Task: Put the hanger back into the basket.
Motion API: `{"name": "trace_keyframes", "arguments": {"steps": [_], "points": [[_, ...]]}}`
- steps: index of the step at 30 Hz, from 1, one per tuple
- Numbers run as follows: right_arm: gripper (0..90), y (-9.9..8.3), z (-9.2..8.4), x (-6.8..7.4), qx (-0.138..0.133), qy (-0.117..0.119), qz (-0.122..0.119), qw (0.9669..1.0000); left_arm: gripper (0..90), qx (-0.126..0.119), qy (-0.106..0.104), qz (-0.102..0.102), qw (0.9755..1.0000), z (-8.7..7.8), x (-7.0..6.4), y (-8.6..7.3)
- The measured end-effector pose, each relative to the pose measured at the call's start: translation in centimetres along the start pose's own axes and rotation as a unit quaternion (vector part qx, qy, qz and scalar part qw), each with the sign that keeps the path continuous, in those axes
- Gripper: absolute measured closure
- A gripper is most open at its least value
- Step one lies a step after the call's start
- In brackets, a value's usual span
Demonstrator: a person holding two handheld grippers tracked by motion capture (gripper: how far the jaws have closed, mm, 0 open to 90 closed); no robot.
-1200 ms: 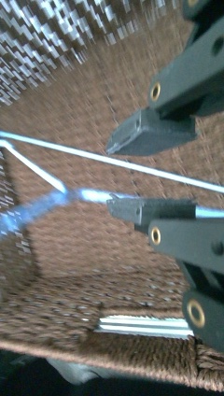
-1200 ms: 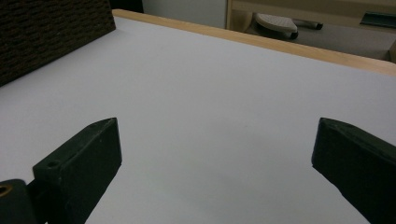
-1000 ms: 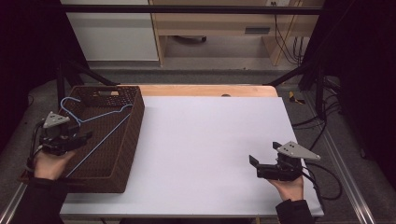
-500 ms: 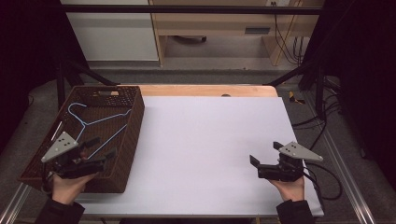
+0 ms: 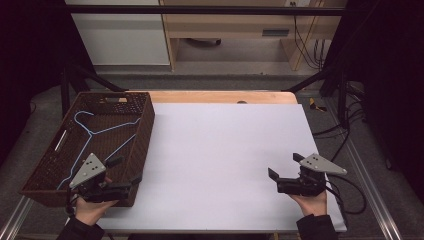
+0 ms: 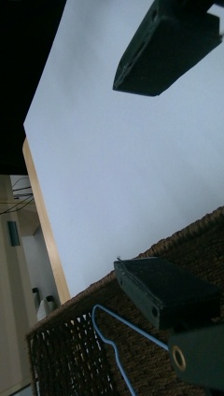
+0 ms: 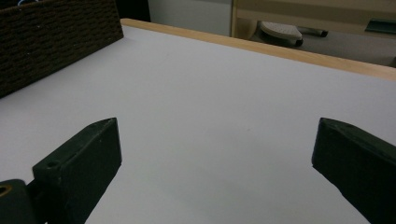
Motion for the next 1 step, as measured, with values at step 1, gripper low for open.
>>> {"name": "trace_keyframes", "arguments": {"steps": [1], "points": [[2.0,0.02,-0.04,-0.01,-0.001,0.001,0.000,1.0000,11.0,0.000,0.000,0.000,1.0000,0.07,0.00,-0.06]]}}
Point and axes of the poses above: each handheld gripper's, and its own axes: z roughly forward along the jaws, y roughly out of its top, x roughly to its left, the point moved 2 cm from there along z, roughly forward along the jaws, and after that the axes turned 9 degrees about y, right-handed, at the moved point
